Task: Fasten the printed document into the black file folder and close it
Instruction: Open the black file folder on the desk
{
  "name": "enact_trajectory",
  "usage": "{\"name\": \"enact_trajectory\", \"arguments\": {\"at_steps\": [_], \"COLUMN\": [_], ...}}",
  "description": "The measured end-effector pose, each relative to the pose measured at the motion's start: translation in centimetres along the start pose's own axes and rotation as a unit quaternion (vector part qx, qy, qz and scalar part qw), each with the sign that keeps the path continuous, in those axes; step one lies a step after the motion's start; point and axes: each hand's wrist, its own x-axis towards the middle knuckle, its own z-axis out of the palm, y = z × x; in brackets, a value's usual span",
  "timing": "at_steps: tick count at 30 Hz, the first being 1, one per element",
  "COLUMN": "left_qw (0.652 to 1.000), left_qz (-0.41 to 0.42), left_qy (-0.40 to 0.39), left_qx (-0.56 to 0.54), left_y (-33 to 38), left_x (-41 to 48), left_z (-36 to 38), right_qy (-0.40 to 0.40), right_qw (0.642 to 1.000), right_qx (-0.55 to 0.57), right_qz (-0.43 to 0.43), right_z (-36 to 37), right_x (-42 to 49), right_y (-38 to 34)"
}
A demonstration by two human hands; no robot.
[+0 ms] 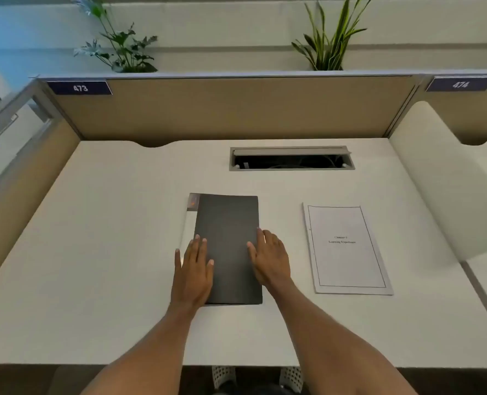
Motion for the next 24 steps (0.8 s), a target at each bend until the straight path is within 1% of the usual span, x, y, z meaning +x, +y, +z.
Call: {"name": "enact_trajectory", "arguments": {"at_steps": [1,4,8,12,18,22,24], "left_qw": [1.0,0.999,0.995,0.99,0.99,0.988,0.987], "left_qz": [-0.007,-0.006,0.032,0.065,0.084,0.106,0.115], "left_qy": [-0.014,-0.032,-0.085,-0.112,-0.084,-0.053,-0.031], "left_qx": [0.002,0.015,0.035,0.053,0.07,0.095,0.105], "left_y": [-0.4,-2.2,-4.1,-5.5,-6.0,-5.8,-6.0], "left_x": [-0.5,-2.4,-4.5,-5.3,-5.0,-5.6,-6.0], "left_z": [0.2,1.3,2.2,1.8,1.3,1.6,1.9], "right_qy": [-0.021,-0.051,-0.084,-0.107,-0.11,-0.083,-0.057], "right_qw": [1.0,0.999,0.996,0.993,0.992,0.995,0.998], "right_qx": [0.002,-0.007,-0.026,-0.053,-0.064,-0.046,-0.004], "right_qz": [0.003,-0.004,-0.007,-0.011,0.008,0.003,0.01], "right_z": [0.4,2.0,3.5,4.5,5.2,4.8,4.3], "right_x": [-0.3,-1.0,-1.5,-1.8,-2.2,-1.9,-1.5], "right_y": [-0.3,-0.9,-1.8,-2.6,-3.0,-2.9,-2.8]}}
